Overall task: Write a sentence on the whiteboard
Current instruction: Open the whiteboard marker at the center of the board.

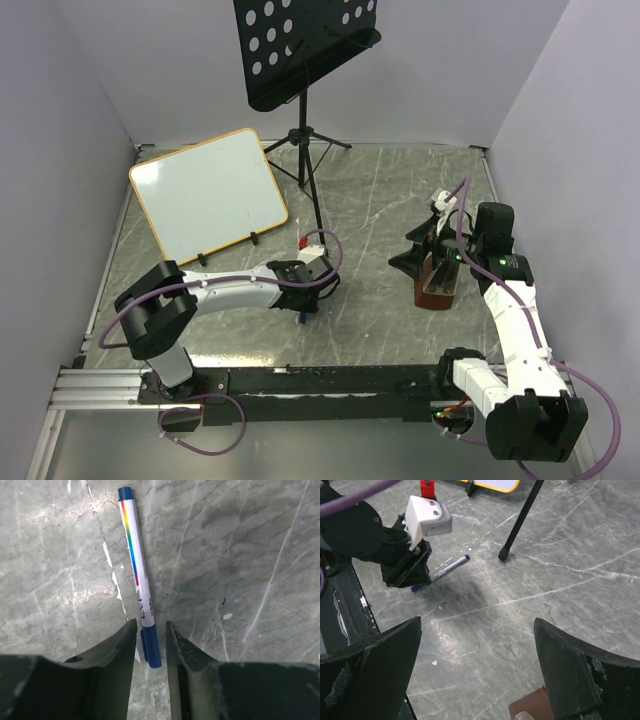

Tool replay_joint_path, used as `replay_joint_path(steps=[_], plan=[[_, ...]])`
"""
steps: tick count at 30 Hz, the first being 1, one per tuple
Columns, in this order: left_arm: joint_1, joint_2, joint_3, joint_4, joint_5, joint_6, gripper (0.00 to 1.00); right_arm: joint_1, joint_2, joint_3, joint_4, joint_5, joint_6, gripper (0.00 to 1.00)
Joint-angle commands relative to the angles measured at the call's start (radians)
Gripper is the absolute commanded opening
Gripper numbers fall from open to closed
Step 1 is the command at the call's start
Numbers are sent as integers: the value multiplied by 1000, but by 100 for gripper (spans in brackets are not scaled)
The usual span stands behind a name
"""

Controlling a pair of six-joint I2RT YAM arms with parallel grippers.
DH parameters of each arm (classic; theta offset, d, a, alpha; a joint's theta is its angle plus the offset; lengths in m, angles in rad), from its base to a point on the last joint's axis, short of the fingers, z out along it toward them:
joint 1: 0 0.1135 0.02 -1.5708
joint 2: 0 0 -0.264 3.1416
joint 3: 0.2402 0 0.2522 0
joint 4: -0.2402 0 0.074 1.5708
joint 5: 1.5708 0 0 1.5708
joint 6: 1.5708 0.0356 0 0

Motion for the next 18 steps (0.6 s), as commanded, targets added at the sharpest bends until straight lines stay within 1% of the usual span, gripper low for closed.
replay_joint_path(steps=[1, 5, 10, 13, 14, 16, 17, 18], plan=[[-6, 35, 51, 2, -16, 21, 33, -4, -5, 0, 30, -36, -30, 100], [-4, 59, 55, 1, -22, 25, 31, -4, -5, 0, 28, -41, -33, 100], [5, 95, 45, -4, -14, 34, 30, -4, -7, 2, 24, -47, -36, 100], [5, 110, 38, 2, -4, 39, 20, -4, -8, 3, 22, -49, -37, 100], [5, 112, 37, 1, -1, 41, 15, -4, -8, 3, 21, -49, -39, 100], [5, 107, 31, 10, -1, 51, 9, -4, -7, 3, 21, -49, -39, 100], [5, 98, 26, 17, -4, 56, 3, -4, -8, 2, 21, -49, -39, 100], [4, 84, 22, 24, -14, 62, 1, -2, -7, 0, 19, -49, -40, 100]])
